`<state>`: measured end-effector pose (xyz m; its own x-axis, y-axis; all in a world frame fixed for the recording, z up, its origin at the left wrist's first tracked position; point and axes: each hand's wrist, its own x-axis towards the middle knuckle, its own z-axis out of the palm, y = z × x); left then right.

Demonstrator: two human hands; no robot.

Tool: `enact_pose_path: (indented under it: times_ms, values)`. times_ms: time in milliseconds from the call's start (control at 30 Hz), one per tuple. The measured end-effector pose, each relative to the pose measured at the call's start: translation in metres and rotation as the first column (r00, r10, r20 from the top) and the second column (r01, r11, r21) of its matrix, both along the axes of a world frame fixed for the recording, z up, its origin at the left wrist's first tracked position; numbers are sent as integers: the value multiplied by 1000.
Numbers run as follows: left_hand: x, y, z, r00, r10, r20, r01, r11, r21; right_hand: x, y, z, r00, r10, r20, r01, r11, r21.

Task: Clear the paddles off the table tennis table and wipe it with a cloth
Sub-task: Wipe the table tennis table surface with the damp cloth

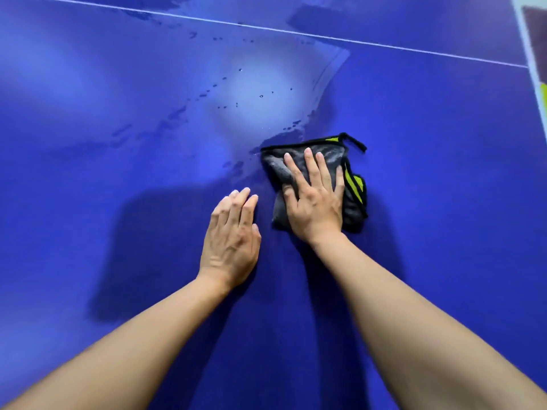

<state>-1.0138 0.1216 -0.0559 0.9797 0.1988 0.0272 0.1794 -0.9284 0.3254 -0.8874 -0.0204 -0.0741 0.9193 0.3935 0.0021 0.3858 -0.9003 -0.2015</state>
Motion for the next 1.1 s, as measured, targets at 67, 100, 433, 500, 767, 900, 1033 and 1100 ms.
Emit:
enact_pose_path:
  times_ms: [67,100,433,500,767,900,1033,1100]
  values:
    - [10,3,-5,1000,-17,-5,17,1000,20,55,18,1,1000,-14,13,15,1000,-5]
    - [12,3,-8,1000,-21,-2,21,999,34,82,28,0,1000,-25,15,26,1000,-14]
    - [9,0,-20,998,-57,-25,59,995,81,247,92,-4,987,-158,5,158,987,-41]
    - [8,-1,-23,998,-56,-22,58,995,85,267,99,-2,985,-173,-5,173,984,-36]
    - [10,3,-19,999,-48,23,47,998,45,247,105,-2,994,-112,-14,111,993,-34]
    - [11,5,-17,998,-29,47,29,1000,1,168,98,-2,1000,-6,8,6,999,-49]
    - [10,7,-8,996,28,87,-15,989,-147,86,84,-2,1000,26,8,-25,999,-45]
    - [5,9,-2,989,80,127,-52,976,-211,39,72,-3,999,49,10,-49,998,-27]
